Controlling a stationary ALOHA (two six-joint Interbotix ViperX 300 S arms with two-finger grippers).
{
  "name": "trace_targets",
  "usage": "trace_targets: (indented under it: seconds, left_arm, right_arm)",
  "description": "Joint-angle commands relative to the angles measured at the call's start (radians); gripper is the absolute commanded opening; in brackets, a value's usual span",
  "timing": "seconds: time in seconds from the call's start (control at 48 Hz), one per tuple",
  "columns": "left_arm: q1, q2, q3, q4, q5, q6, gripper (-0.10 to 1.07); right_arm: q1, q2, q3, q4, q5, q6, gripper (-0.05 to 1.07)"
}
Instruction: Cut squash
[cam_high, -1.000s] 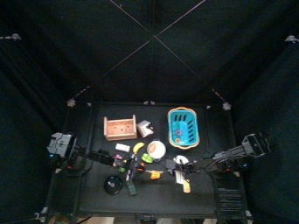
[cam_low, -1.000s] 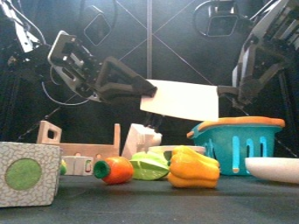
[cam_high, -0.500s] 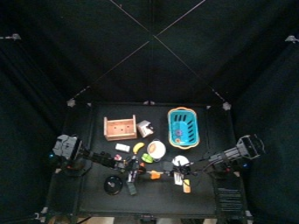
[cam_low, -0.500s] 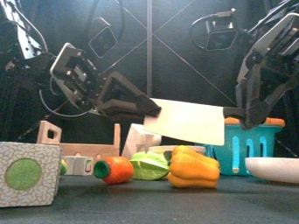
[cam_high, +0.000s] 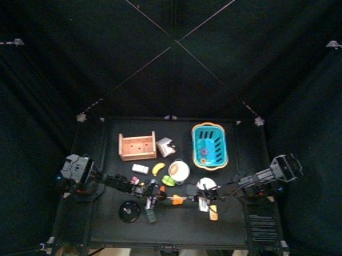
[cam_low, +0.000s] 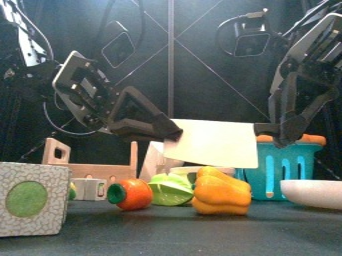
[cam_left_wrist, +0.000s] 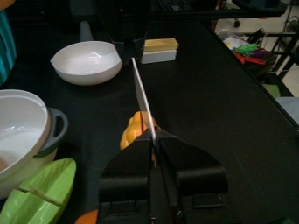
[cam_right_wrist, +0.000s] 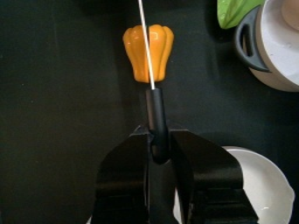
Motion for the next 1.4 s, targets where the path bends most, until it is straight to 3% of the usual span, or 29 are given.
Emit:
trace_targets:
  seconds: [0.0, 0.625, 1.375]
  left_arm:
    - [-0.012, -0.012, -0.018, -0.011, -0.006, 0.003, 0.44]
    - [-0.009, -0.006, -0.018, -0.023, -0.005, 0.005, 0.44]
    - [-0.009, 0.038, -0.018, -0.063, -0.003, 0.003, 0.44]
  right_arm:
    - [-0.005, -0.011, -0.023, -0.005, -0.003, 0.002, 0.47]
    - [-0.006, -0.009, -0.023, -0.008, -0.003, 0.000, 0.47]
    - [-0.011, 0.064, -0.034, -0.008, -0.005, 0.000, 0.47]
